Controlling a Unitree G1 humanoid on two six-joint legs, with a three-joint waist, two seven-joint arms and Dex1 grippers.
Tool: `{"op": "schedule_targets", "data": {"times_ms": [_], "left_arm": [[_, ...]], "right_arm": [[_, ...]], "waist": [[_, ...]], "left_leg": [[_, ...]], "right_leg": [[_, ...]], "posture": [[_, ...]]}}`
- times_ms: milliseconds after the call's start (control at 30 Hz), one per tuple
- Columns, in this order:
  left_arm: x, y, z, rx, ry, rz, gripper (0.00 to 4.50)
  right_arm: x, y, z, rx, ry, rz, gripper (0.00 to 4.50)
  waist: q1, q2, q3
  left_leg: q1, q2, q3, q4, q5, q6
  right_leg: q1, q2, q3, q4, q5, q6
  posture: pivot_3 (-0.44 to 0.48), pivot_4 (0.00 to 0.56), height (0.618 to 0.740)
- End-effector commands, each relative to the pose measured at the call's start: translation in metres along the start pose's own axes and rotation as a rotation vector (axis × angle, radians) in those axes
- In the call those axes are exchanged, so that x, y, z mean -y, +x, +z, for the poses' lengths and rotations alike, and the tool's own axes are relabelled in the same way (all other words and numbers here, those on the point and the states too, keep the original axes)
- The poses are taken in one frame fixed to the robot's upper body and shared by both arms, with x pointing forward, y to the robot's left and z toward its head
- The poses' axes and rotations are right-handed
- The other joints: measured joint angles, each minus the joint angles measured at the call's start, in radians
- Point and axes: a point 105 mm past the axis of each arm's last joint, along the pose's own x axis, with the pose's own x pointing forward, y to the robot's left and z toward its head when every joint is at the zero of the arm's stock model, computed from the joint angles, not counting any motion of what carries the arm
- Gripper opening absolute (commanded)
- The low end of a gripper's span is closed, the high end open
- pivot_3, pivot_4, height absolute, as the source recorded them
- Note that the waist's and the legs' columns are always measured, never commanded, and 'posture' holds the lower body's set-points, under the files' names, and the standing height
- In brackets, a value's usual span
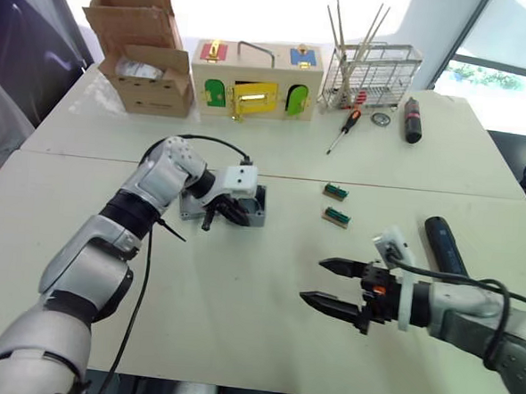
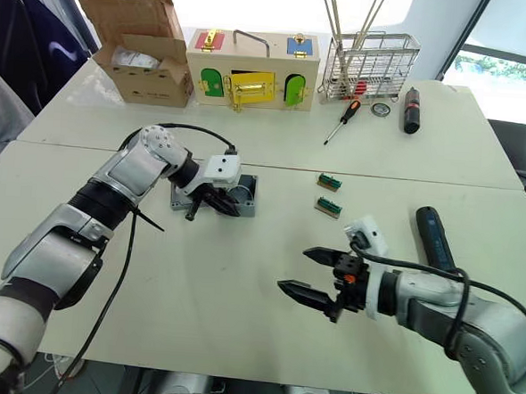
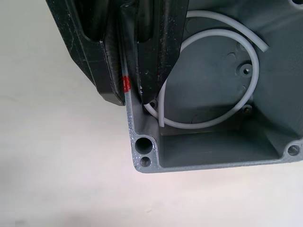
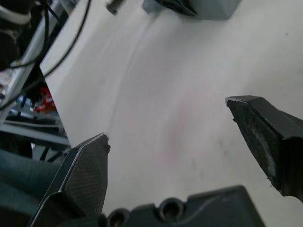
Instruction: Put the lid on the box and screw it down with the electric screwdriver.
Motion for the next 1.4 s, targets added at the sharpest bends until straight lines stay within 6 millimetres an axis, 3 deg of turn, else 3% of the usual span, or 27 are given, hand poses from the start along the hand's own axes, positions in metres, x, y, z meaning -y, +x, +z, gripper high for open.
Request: {"op": "schedule_targets", "data": {"times_ms": [33, 167, 367, 567, 1033, 1100, 1133, 1267, 1400], "left_arm": [[0.015, 0.001, 0.032, 0.010, 0.233, -0.130, 0.02], [0.028, 0.014, 0.041, 0.004, 0.358, -0.255, 0.02], [0.027, 0.029, 0.042, -0.013, 0.449, -0.321, 0.02], [0.027, 0.038, 0.043, -0.009, 0.485, -0.360, 0.02], [0.040, 0.045, 0.038, 0.018, 0.504, -0.427, 0.02], [0.038, 0.045, 0.038, 0.024, 0.509, -0.412, 0.94], [0.037, 0.045, 0.038, 0.024, 0.514, -0.409, 1.18], [0.032, 0.032, 0.040, 0.039, 0.481, -0.366, 3.11], [0.024, 0.000, 0.049, 0.056, 0.416, -0.278, 3.11]], "right_arm": [[-0.008, -0.006, 0.003, -0.007, -0.028, 0.031, 4.50], [-0.010, 0.000, 0.003, 0.016, -0.022, 0.025, 4.50], [-0.017, 0.001, -0.001, 0.040, -0.002, 0.003, 4.50], [-0.026, 0.001, -0.004, 0.056, 0.019, -0.013, 4.50], [-0.023, 0.003, -0.002, 0.066, 0.026, -0.041, 4.50], [-0.021, 0.003, -0.001, 0.062, 0.024, -0.043, 4.50], [-0.020, 0.002, -0.001, 0.061, 0.023, -0.043, 4.50], [-0.018, 0.002, -0.001, 0.044, 0.014, -0.031, 4.50], [-0.017, -0.001, 0.001, 0.017, -0.006, -0.009, 4.50]], "waist": [[-0.001, 0.000, 0.000], [0.000, 0.000, 0.000], [0.001, 0.000, 0.000], [-0.002, 0.000, 0.000], [-0.001, 0.000, 0.000], [-0.001, 0.000, 0.000], [-0.001, 0.000, 0.000], [-0.003, 0.000, 0.000], [-0.005, 0.000, 0.000]], "left_leg": [[0.000, 0.000, 0.000, 0.000, 0.000, 0.000], [0.000, 0.001, 0.000, 0.000, 0.000, 0.000], [0.000, 0.001, -0.001, 0.000, 0.000, 0.000], [0.000, 0.001, -0.001, 0.001, 0.000, 0.000], [0.000, 0.001, -0.001, 0.002, 0.000, 0.000], [0.000, 0.001, -0.001, 0.002, 0.000, 0.000], [0.000, 0.001, -0.001, 0.002, 0.000, 0.000], [0.000, 0.001, -0.001, 0.002, 0.000, 0.000], [0.000, 0.002, -0.001, 0.002, 0.000, 0.001]], "right_leg": [[0.000, 0.000, 0.000, 0.000, 0.000, 0.000], [0.000, 0.000, 0.001, 0.000, 0.000, 0.000], [0.000, 0.001, 0.001, 0.000, 0.000, 0.000], [0.000, 0.002, 0.001, 0.000, 0.000, 0.000], [0.000, 0.002, 0.001, 0.000, 0.000, 0.000], [0.000, 0.002, 0.001, 0.000, 0.000, 0.000], [0.000, 0.002, 0.001, 0.000, 0.000, 0.000], [0.000, 0.002, 0.001, 0.000, 0.000, 0.000], [0.000, 0.003, 0.001, 0.000, 0.000, 0.000]], "posture": [[0.000, 0.150, 0.740], [0.000, 0.150, 0.740], [0.000, 0.150, 0.740], [0.000, 0.150, 0.740], [0.000, 0.150, 0.740], [0.000, 0.150, 0.740], [0.000, 0.150, 0.740], [0.000, 0.150, 0.740], [0.000, 0.150, 0.740]]}}
